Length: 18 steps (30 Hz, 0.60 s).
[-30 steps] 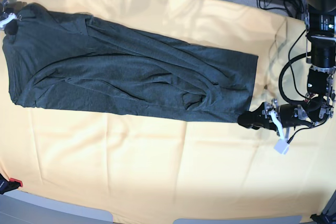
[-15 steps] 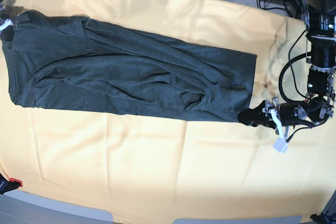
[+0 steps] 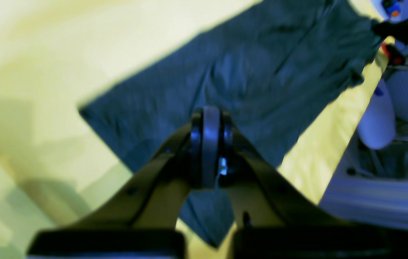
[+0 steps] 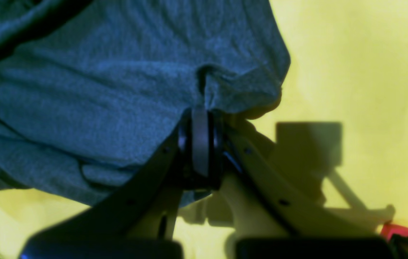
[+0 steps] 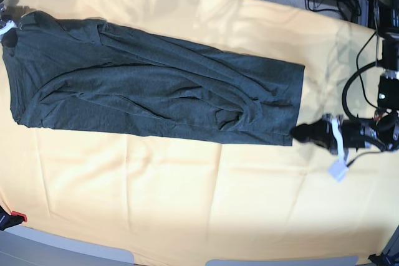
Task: Fold the T-shirt properly
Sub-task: 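Pull the collar end with the right gripper to straighten the strip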
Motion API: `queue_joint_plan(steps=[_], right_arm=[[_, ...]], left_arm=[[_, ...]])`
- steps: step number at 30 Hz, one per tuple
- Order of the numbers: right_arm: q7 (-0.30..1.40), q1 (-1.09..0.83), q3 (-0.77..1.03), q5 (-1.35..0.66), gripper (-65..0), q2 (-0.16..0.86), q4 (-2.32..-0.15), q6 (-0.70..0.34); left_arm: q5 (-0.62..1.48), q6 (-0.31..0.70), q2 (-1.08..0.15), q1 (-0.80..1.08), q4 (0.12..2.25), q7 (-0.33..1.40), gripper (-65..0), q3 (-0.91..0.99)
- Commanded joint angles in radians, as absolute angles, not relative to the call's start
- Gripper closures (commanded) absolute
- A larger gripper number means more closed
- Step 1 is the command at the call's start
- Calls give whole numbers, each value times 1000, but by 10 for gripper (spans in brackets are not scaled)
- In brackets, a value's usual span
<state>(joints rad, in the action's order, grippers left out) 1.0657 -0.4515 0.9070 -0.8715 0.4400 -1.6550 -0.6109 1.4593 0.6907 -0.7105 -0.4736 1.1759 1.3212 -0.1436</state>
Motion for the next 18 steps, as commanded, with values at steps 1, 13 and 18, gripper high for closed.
queue_joint_plan(steps=[1,13,18], right_arm=[[1051,-451,916,-883,0,465,-1668,-614],[1051,-432,916,-894,0,465,-1668,-542],[1051,-418,916,-973,0,465,-1668,-620]], left_arm=[[1484,698,-730,-482,1196,1315,0,-136],[1484,698,-734,-397,1225,1319,0,-136],[1484,698,-734,-396,1225,1311,0,-136]])
